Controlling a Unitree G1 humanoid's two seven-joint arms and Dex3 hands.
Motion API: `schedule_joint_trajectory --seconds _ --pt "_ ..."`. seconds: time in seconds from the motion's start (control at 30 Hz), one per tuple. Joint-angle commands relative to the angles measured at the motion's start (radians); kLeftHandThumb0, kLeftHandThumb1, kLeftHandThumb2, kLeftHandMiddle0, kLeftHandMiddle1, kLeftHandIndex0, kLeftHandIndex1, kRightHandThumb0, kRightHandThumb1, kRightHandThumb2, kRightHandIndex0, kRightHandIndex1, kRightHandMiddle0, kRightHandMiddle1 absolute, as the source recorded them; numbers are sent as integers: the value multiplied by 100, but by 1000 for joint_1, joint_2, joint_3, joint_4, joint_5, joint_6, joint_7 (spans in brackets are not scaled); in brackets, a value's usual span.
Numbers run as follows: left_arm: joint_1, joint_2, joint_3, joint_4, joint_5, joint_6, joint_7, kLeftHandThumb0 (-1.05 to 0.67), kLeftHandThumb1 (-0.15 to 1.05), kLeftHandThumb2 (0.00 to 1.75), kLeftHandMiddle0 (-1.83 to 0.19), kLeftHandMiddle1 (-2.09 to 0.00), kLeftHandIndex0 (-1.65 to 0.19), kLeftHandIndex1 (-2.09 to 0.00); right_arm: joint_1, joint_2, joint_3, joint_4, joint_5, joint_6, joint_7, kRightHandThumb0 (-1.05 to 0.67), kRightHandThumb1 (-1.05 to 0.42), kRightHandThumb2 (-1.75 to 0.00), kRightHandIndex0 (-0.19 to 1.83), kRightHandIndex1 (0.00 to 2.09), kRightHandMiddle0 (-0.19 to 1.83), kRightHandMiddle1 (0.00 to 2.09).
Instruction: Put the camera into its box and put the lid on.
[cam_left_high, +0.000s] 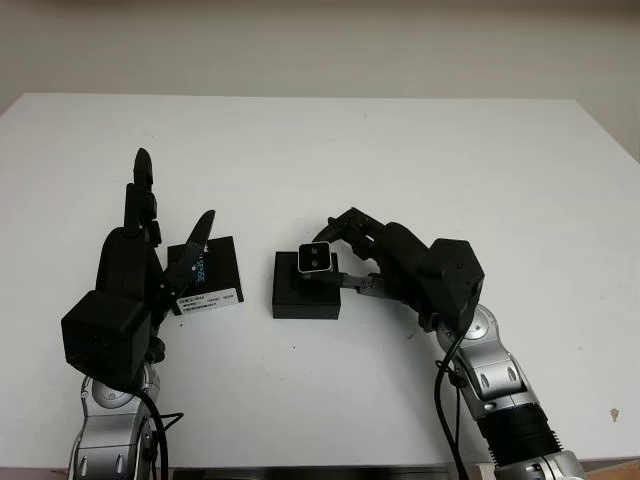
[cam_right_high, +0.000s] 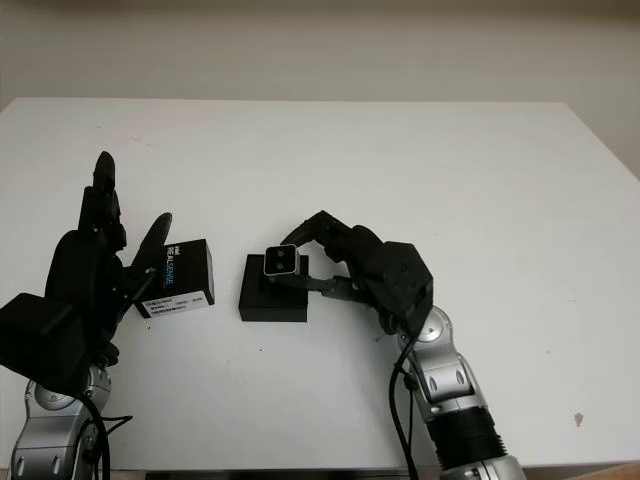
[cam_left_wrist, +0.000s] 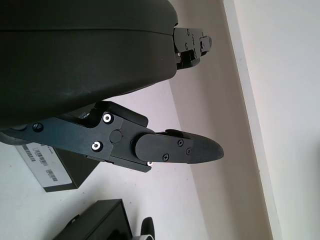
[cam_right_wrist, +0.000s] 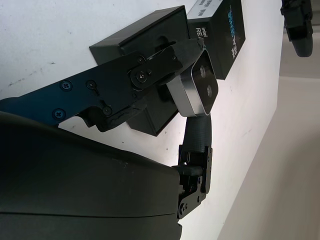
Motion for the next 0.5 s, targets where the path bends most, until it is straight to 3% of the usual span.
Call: schedule_joint_trajectory --seconds 0.0,0.47 --pt "4 -7 -6 -15 1 2 4 -54 105 27 10 -5 8 -5 -28 10 4 13 -5 -18 1 -46 -93 -5 15 5 34 169" --pt "18 -13 -4 -19 8 -2 7 -54 105 28 9 -6 8 -6 -31 56 16 57 1 -8 -1 -44 -93 -5 17 6 33 169"
